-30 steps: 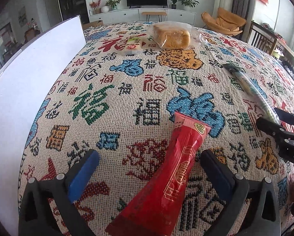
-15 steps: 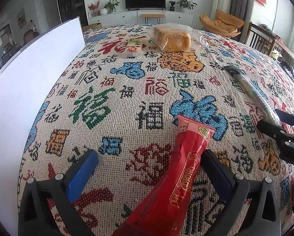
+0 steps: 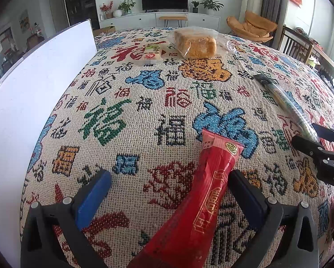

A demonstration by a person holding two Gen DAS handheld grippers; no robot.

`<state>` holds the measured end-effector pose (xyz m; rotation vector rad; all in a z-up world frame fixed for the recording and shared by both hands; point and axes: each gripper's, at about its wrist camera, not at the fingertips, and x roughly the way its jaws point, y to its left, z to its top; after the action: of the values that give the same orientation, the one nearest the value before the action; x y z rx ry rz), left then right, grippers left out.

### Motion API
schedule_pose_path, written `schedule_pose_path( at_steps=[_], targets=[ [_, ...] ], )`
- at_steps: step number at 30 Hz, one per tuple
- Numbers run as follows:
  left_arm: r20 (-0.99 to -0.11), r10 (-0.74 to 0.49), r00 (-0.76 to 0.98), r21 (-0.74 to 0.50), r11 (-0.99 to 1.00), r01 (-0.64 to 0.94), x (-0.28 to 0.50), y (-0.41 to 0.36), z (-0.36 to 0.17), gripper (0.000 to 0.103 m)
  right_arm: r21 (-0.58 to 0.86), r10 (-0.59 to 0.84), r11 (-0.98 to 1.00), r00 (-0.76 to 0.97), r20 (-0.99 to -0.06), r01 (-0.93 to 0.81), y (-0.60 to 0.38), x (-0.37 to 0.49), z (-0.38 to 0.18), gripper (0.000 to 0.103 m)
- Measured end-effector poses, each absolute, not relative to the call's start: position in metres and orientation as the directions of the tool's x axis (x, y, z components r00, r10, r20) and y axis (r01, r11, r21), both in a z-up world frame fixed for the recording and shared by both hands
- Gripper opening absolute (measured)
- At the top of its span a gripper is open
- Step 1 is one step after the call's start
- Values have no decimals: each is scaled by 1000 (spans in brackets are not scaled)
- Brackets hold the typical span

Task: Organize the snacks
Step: 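Grasp the red sausage pack with the left tool while the right tool holds the stick snack, then carry both snacks over the box and open both tools to drop them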

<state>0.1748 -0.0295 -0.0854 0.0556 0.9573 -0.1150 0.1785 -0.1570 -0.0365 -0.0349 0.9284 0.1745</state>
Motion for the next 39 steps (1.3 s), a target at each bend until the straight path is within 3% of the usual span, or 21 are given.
schedule_pose_path(
  at_steps=[7,11,15,17,18,20,21,22,23,24,27,33,39],
  targets=[
    [-827,-84,556,-4,990,143,172,-29,-85,103,47,137,985,584,-800,-167,-157,178,-37,80],
    [-877,-111,468,-21,981,193,173,-27,-82,103,56,153,981,570,-807,-184,-157,180,-38,84],
    [-881,-177,439,-95,974,204,172,-21,-74,96,136,207,970,392,-896,-202,-164,205,-27,84],
    [-885,-161,437,-76,976,206,174,-24,-72,70,198,254,962,358,-898,-186,-168,220,-17,84],
    [-886,-142,441,-51,976,211,174,-27,-71,65,180,239,965,352,-905,-192,-167,228,-13,84],
    [-883,-112,456,-4,973,232,173,-31,-70,34,107,178,970,337,-925,-218,-159,241,-11,81],
    [-879,-120,462,-5,970,243,170,-32,-69,23,94,169,968,329,-929,-234,-156,245,-13,81],
    [-876,-128,465,-14,970,241,167,-29,-68,17,88,163,965,304,-939,-247,-153,248,-17,76],
    [-872,-137,470,-27,972,232,163,-24,-67,16,82,151,965,271,-950,-250,-152,249,-23,63],
    [-866,-155,475,-54,974,220,159,-18,-65,16,75,135,967,240,-961,-243,-154,248,-29,29],
    [-833,-233,502,-173,971,163,144,8,-52,15,112,167,969,251,-953,-220,-165,236,-20,18],
    [-710,-338,617,-340,933,119,112,57,15,15,227,294,949,352,-889,-219,-177,205,35,15],
    [-631,-225,742,-324,946,12,104,142,88,15,354,493,861,432,-756,-364,-97,216,125,15]
  ],
)
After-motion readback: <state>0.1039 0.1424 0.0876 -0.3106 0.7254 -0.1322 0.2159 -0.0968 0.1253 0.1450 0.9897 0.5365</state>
